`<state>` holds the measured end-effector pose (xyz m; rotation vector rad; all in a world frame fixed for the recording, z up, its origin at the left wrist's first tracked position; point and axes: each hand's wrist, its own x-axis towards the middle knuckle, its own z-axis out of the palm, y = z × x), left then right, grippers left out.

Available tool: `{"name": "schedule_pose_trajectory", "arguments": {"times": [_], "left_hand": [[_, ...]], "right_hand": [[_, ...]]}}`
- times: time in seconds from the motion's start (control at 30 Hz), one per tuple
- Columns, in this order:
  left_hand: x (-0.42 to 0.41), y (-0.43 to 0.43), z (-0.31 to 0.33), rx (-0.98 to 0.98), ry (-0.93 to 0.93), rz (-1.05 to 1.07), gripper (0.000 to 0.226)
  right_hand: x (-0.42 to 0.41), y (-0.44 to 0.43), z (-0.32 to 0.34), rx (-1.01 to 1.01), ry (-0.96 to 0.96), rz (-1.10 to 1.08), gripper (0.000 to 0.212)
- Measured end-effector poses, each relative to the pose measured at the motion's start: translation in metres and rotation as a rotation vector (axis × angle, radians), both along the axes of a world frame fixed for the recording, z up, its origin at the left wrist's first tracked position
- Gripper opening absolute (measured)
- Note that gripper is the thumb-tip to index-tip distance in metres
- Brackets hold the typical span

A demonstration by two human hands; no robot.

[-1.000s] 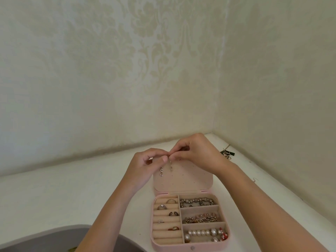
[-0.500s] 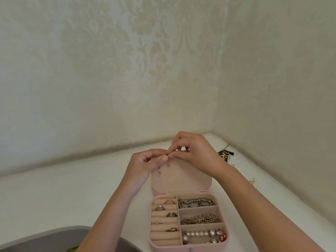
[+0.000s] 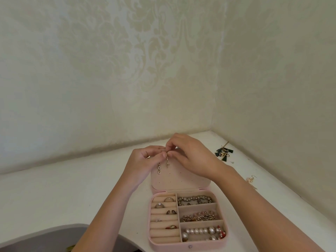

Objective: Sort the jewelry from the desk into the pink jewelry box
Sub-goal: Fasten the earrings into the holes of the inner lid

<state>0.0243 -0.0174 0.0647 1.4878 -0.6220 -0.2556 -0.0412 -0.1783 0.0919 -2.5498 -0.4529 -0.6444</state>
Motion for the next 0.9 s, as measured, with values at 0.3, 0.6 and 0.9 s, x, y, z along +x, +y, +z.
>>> {"name": "schedule_pose_trajectory", "arguments": {"times": [0.3, 0.6, 0.9], "left_hand": [[0.003, -0.005, -0.003, 0.021, 0.002, 0.063, 0.011], [0.004, -0.008, -0.002, 0.097, -0.085, 0.099, 0.025], [0.005, 0.004, -0.005, 0.12, -0.115, 0.085, 0.013]], "right_hand": [[-0.003, 0.002, -0.004, -0.062, -0.015, 0.027, 0.004], [-0.002, -0.002, -0.006, -0.077, 0.015, -0.01, 0.009], [-0.008, -0.024, 0.0, 0.076, 0.102, -0.068, 0.009]]}}
